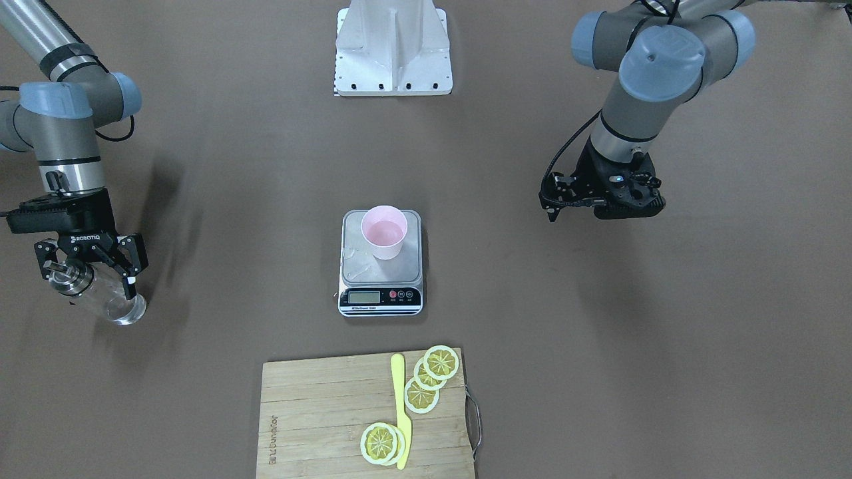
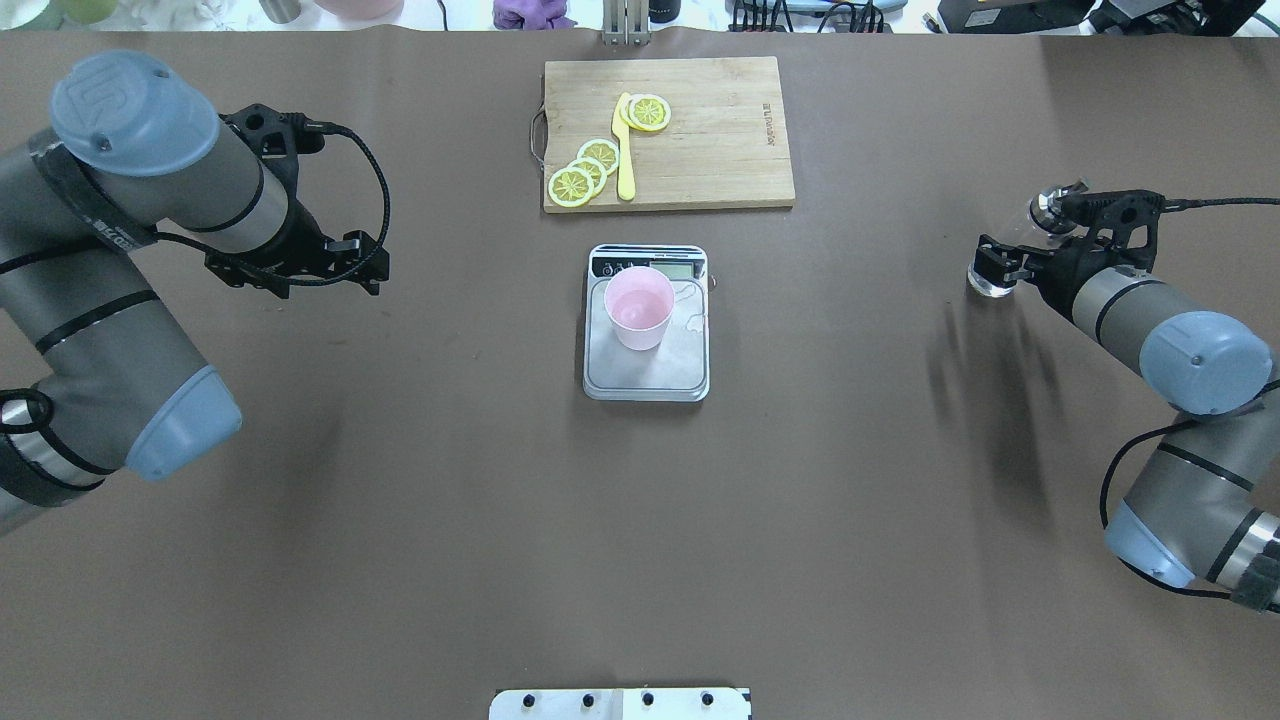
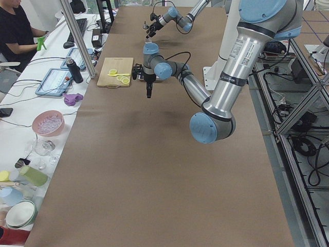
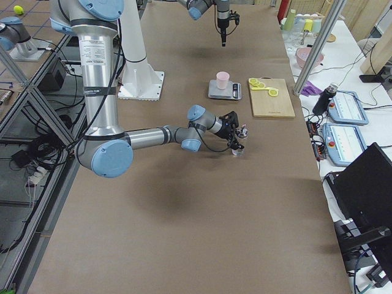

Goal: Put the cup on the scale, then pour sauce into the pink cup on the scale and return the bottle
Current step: 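Set the sauce bottle down on the table and open the right gripper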

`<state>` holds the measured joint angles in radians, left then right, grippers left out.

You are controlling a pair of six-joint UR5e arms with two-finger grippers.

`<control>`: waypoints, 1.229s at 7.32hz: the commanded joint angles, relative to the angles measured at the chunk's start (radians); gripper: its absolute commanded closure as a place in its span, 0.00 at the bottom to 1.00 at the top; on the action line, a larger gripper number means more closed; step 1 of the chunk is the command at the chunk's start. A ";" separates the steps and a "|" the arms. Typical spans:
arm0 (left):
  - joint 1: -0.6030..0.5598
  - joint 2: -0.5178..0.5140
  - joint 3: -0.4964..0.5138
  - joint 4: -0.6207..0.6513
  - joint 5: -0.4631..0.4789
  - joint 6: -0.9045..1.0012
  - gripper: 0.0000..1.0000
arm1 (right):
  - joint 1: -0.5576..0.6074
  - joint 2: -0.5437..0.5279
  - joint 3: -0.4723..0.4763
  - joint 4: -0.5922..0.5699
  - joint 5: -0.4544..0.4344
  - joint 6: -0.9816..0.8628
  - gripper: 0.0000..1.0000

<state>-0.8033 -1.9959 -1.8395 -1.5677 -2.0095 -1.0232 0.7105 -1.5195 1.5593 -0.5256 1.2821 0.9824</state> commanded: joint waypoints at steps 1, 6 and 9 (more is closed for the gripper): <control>-0.001 0.000 0.000 0.000 0.000 0.000 0.02 | -0.005 -0.060 0.056 0.004 -0.001 0.031 0.00; -0.025 0.034 -0.007 0.002 0.000 0.015 0.02 | 0.024 -0.293 0.387 -0.017 0.269 0.064 0.00; -0.037 0.080 -0.046 0.000 -0.002 0.052 0.02 | 0.495 -0.152 0.308 -0.158 0.886 0.011 0.00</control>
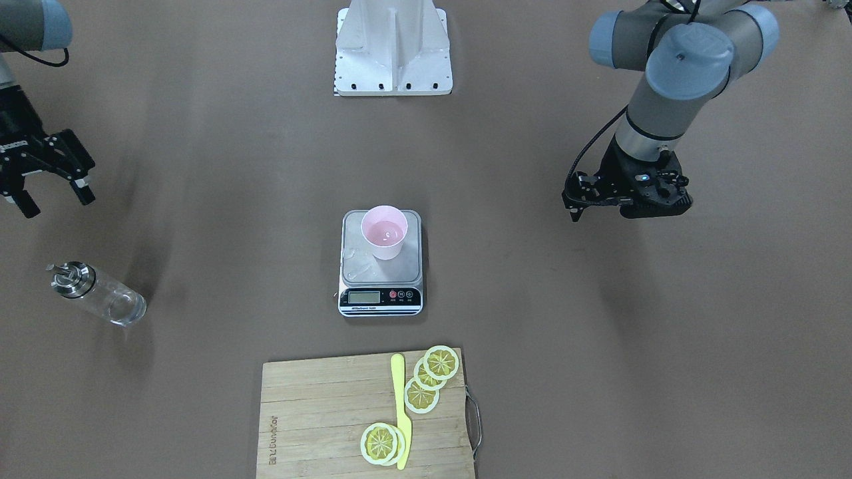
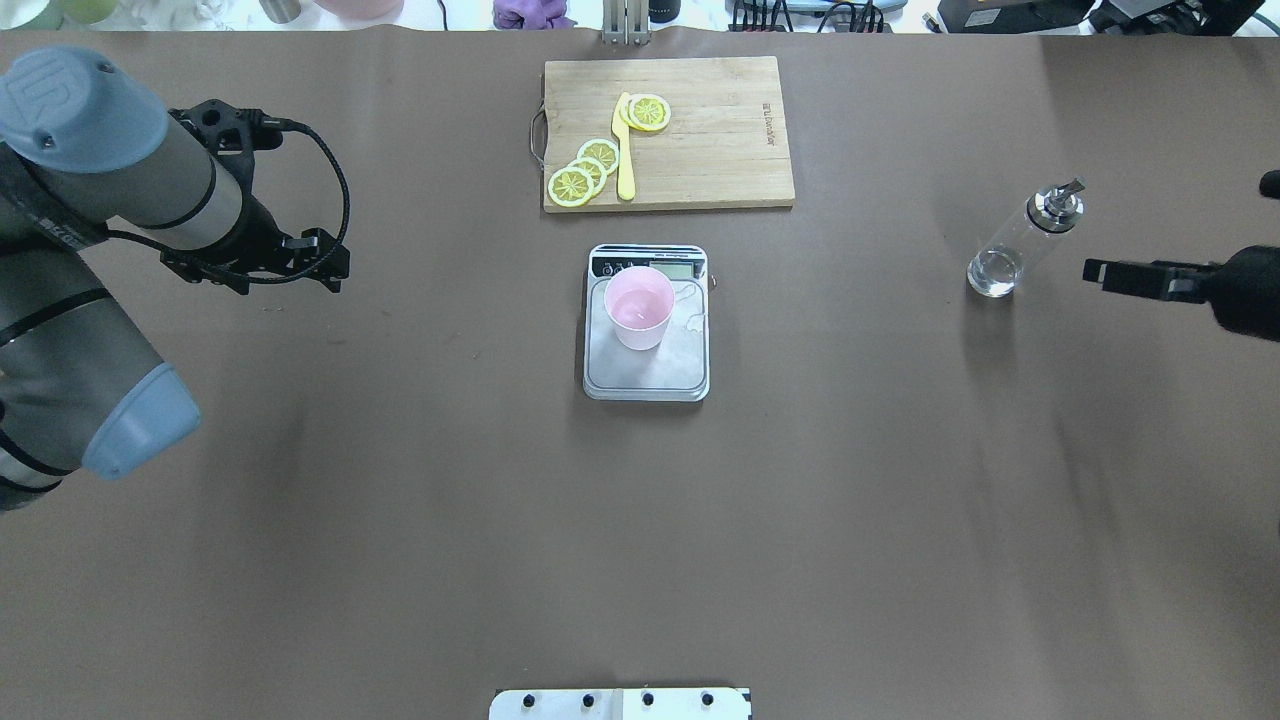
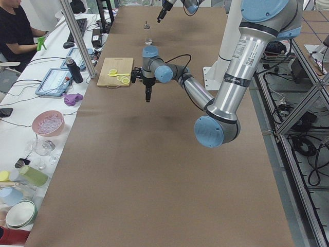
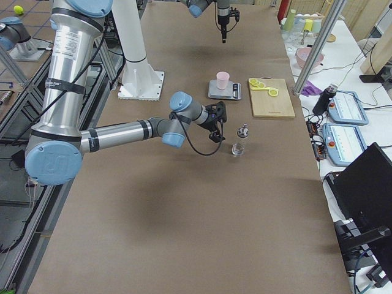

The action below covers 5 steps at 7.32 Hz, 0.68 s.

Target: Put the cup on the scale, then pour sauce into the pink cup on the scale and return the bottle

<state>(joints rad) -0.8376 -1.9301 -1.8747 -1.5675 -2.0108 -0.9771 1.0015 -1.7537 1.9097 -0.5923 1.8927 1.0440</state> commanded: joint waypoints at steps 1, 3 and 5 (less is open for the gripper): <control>-0.009 0.016 -0.012 0.000 0.000 0.006 0.02 | 0.341 0.171 -0.146 -0.174 0.442 -0.185 0.00; -0.018 0.014 -0.017 0.001 -0.003 0.005 0.02 | 0.510 0.319 -0.410 -0.287 0.664 -0.407 0.00; -0.034 0.008 -0.014 -0.002 0.083 -0.018 0.02 | 0.531 0.315 -0.460 -0.349 0.616 -0.506 0.00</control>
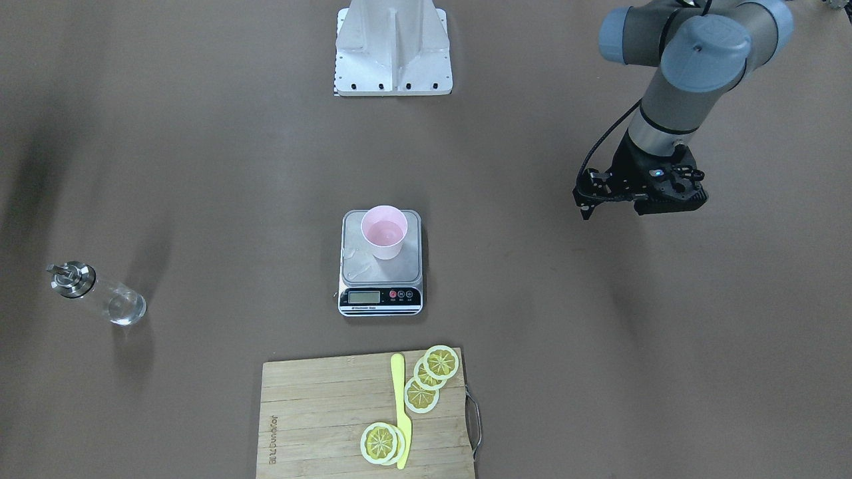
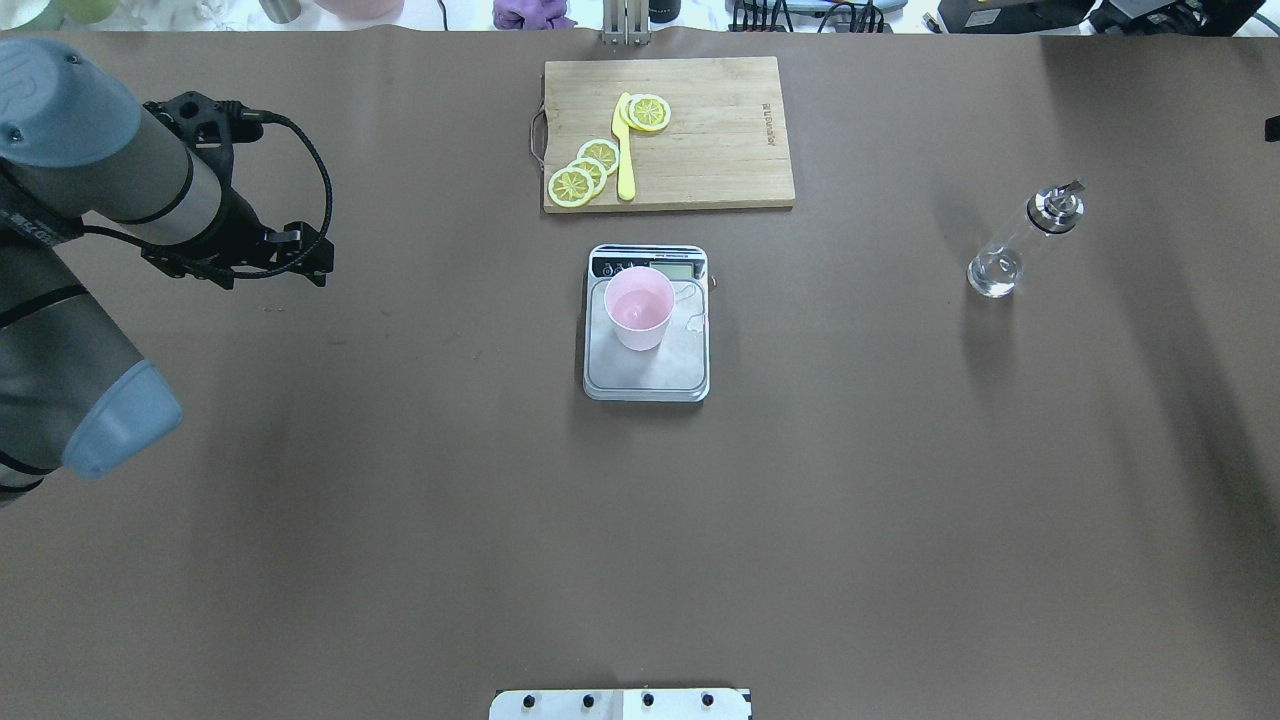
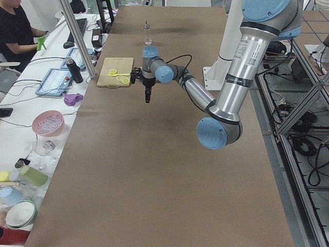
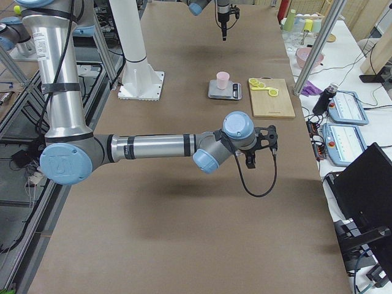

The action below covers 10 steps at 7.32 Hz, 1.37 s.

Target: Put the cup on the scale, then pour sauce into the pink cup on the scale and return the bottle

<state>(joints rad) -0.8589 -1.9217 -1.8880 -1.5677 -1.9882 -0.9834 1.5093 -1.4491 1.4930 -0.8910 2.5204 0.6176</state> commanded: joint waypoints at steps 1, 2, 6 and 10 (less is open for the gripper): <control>-0.038 0.009 0.004 -0.002 0.084 -0.003 0.02 | 0.019 0.009 -0.043 -0.122 -0.088 -0.231 0.00; -0.099 0.019 -0.003 -0.003 0.051 0.000 0.02 | 0.026 0.013 -0.042 -0.225 -0.151 -0.404 0.00; -0.311 0.024 0.041 0.004 -0.093 0.230 0.02 | 0.087 0.052 -0.023 -0.466 -0.253 -0.582 0.00; -0.575 0.214 0.089 0.030 -0.386 0.661 0.02 | 0.081 0.050 0.139 -0.888 -0.272 -0.592 0.00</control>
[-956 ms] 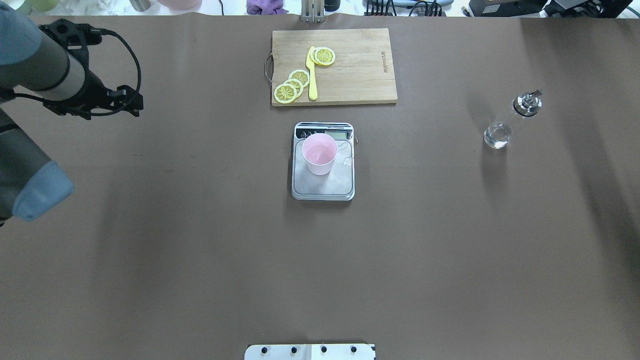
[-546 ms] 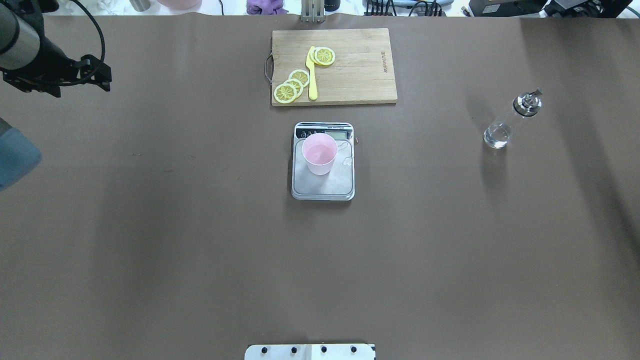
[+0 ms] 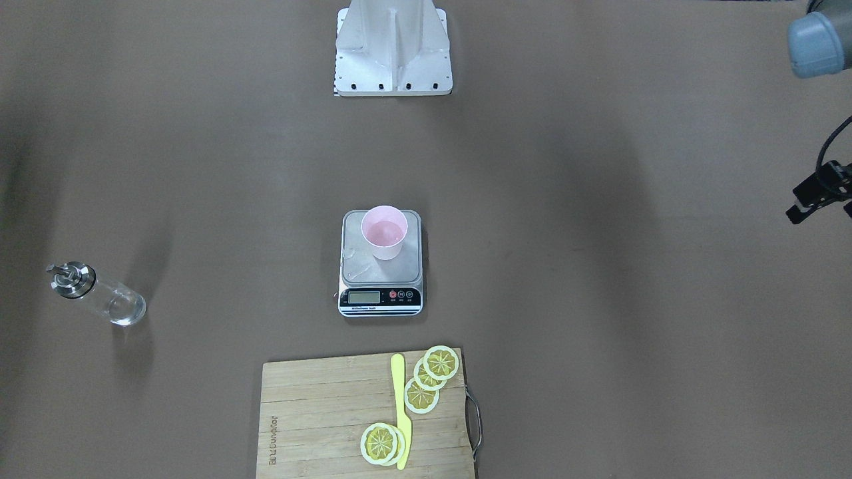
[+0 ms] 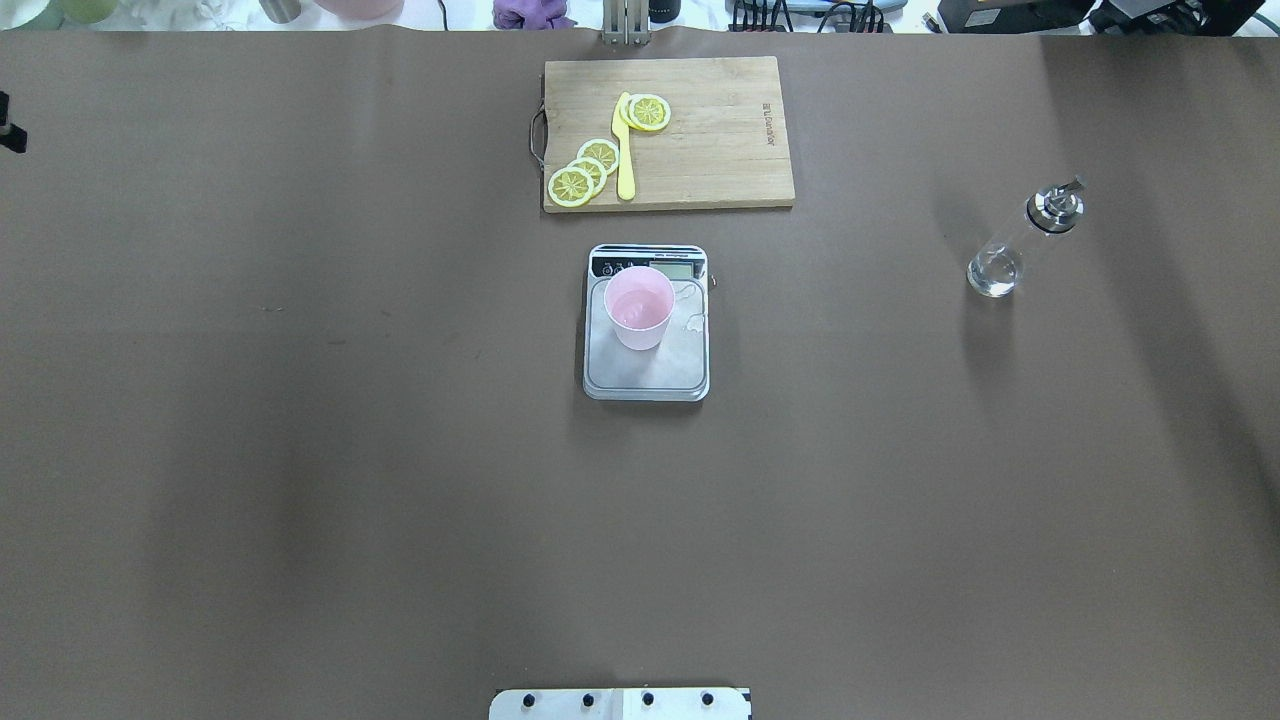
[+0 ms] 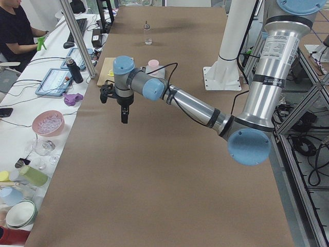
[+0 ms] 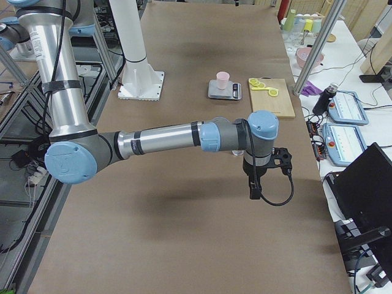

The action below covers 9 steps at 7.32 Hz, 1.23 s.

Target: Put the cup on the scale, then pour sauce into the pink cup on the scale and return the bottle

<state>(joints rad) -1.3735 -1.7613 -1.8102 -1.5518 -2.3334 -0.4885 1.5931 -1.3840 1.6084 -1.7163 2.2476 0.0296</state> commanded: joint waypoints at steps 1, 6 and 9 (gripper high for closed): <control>-0.084 0.092 0.012 0.089 -0.035 0.327 0.02 | -0.002 -0.071 0.018 -0.045 0.030 0.000 0.00; -0.202 0.255 0.054 0.150 -0.043 0.505 0.02 | -0.044 -0.145 0.011 -0.008 0.113 0.012 0.00; -0.203 0.264 0.083 0.150 -0.041 0.505 0.02 | -0.048 -0.138 0.005 -0.006 0.141 0.012 0.00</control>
<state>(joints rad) -1.5755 -1.5019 -1.7418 -1.4010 -2.3730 0.0167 1.5459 -1.5269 1.6155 -1.7229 2.3673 0.0414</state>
